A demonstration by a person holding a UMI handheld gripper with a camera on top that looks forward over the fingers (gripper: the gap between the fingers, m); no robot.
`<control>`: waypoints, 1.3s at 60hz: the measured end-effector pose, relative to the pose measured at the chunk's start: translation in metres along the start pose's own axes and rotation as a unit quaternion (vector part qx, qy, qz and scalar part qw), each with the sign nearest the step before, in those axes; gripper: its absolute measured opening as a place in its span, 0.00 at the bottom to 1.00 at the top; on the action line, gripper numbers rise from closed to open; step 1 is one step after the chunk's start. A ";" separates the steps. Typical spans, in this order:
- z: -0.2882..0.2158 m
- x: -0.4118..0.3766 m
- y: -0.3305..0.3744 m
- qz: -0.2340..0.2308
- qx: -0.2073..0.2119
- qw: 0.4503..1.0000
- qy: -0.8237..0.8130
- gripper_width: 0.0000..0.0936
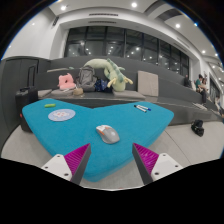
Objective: Arrange mouse
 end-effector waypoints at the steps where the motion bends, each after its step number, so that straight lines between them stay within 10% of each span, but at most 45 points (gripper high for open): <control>1: 0.001 -0.001 -0.003 -0.002 -0.001 1.000 -0.001 0.91; 64: 0.006 -0.057 -0.217 0.003 -0.113 0.993 0.017 0.91; 78: 0.011 -0.066 -0.215 -0.009 -0.140 0.990 0.006 0.45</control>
Point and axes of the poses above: the point between the fingertips, and its own axes, seen from behind it with the camera up: x to the right, z down, y backward, against the way the camera looks, the point moved 1 cm from there along y, backward, against the way the camera looks, and after that the axes turned 15 degrees about z, right-handed, at the moved point
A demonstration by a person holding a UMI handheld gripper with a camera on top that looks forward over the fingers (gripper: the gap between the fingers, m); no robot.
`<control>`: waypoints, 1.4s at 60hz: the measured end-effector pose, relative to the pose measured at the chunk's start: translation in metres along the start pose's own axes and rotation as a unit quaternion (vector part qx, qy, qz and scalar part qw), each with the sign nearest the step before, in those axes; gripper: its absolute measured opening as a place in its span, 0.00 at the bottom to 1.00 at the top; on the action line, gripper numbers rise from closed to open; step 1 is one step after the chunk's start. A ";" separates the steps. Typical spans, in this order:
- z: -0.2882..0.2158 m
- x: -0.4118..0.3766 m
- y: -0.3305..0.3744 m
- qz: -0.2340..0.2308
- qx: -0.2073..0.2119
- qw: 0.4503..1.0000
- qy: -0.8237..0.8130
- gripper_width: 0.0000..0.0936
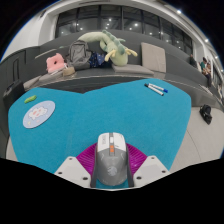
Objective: Arrange mouse
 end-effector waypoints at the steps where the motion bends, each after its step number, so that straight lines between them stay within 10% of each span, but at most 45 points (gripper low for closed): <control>1: 0.001 0.000 0.000 0.001 0.000 1.000 -0.001 0.44; 22: -0.045 -0.027 0.062 -0.043 0.024 0.999 -0.022 0.36; 42: -0.146 -0.225 0.093 -0.151 0.057 0.986 -0.031 0.36; 66: -0.100 -0.362 -0.011 -0.127 -0.007 0.992 0.023 0.38; 75: -0.102 -0.363 -0.016 -0.112 0.007 0.993 0.023 0.53; 81: -0.109 -0.361 -0.010 -0.107 0.018 0.994 0.008 0.94; 84: -0.114 -0.348 -0.007 -0.085 0.029 0.996 0.005 0.90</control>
Point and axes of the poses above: the point between the fingertips, and its own axes, seen from behind it with the camera up: x to the right, z down, y backward, against the way the camera looks, the point moved 1 cm from there along y, backward, against the way the camera looks, and after that the axes turned 15 degrees about z, right-handed, at the moved point
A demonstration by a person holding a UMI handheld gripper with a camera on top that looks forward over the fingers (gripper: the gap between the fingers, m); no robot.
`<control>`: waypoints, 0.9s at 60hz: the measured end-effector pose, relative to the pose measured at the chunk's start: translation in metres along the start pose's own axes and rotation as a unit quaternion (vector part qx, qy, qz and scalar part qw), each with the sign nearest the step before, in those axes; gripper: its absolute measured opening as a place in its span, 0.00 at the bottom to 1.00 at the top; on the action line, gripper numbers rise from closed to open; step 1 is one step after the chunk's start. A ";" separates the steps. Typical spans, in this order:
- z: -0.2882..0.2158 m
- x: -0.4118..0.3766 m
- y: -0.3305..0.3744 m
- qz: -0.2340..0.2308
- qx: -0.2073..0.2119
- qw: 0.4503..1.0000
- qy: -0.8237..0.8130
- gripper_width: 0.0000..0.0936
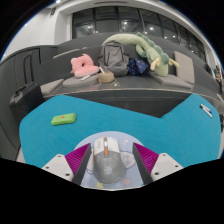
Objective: Arrange mouse
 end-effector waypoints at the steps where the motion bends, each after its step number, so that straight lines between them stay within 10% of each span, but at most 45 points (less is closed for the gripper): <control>1: -0.003 0.005 0.002 0.006 0.002 1.000 0.000 0.91; 54: 0.119 0.248 0.337 0.080 0.065 0.994 -0.044 0.91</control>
Point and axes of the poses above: the point between the fingertips, and its own axes, seen from behind it with the camera up: x to the right, z down, y backward, against the way the camera looks, the point moved 1 cm from there along y, backward, against the way the camera looks, and after that the axes turned 15 degrees about z, right-handed, at the moved point
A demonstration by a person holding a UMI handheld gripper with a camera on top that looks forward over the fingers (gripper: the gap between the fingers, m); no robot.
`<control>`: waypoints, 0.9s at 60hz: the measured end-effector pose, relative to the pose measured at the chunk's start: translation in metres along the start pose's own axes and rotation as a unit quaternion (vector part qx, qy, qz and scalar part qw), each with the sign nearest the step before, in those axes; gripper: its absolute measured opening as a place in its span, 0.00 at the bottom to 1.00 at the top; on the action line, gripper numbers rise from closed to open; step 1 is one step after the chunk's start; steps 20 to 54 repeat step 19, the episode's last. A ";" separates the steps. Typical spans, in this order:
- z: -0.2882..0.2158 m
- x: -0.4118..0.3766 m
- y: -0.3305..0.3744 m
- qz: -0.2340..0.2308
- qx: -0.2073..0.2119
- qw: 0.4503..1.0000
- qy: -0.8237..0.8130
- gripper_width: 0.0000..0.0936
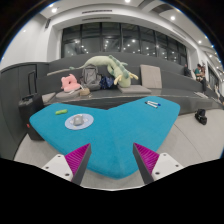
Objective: Arrange mouse
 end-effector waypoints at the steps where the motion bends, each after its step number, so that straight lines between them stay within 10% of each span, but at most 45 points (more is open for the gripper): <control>1: -0.001 0.001 0.001 0.001 0.002 1.000 0.001 0.91; 54: -0.014 0.005 0.026 -0.002 0.031 0.999 0.011 0.90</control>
Point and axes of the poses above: the point between the fingertips, and its own axes, seen from behind it with the camera up: x to the right, z down, y backward, against the way the camera looks, the point moved 1 cm from there along y, backward, against the way the camera looks, and after that the axes turned 15 degrees about z, right-handed, at the moved point
